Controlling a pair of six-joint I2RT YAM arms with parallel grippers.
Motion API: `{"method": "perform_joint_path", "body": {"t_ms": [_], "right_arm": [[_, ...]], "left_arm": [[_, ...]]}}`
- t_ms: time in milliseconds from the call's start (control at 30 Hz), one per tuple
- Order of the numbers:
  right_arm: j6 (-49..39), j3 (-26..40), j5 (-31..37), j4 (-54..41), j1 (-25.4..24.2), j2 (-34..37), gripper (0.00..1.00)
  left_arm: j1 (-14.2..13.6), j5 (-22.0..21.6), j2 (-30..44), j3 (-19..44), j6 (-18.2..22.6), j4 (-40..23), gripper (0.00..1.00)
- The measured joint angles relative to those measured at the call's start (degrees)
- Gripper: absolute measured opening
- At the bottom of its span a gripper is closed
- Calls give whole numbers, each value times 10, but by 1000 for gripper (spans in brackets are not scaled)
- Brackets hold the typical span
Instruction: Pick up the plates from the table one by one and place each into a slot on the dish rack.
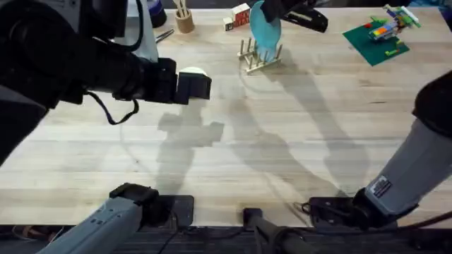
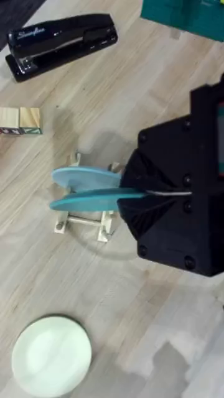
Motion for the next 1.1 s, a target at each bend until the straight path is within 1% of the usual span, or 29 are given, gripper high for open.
{"method": "perform_joint_path", "body": {"t_ms": [600,1100], "right_arm": [[12,0,1,33,0,46,29],[24,0,0,35,0,79,29]], "left_arm": [[0,0,0,0,0,0,995],[0,0,0,0,0,0,995]]}}
